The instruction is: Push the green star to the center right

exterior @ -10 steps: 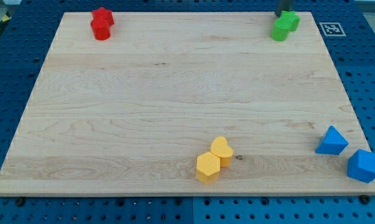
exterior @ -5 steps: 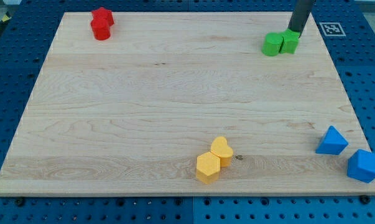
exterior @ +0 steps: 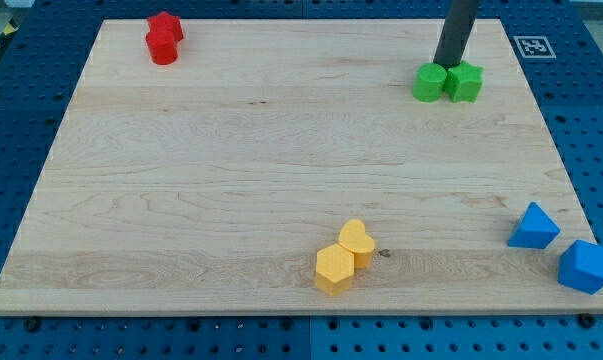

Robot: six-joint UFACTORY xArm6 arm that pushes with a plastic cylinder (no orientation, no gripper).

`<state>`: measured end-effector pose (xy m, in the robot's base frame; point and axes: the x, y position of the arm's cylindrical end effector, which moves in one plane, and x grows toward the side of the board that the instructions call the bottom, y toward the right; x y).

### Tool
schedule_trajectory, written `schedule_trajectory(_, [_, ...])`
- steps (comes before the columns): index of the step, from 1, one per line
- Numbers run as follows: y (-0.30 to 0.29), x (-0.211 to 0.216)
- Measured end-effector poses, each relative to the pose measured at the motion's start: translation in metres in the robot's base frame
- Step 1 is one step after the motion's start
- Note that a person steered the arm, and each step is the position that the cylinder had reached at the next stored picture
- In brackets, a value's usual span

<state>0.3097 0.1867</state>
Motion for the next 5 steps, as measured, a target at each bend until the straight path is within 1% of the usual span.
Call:
schedule_trajectory(1, [0.0, 0.004])
schedule_trajectory(2, [0.007, 0.023])
schedule_trajectory(3, [0.032, 0.041])
schedule_trajectory(4, [0.05, 0.042])
schedule_trajectory(5, [0.032, 0.003])
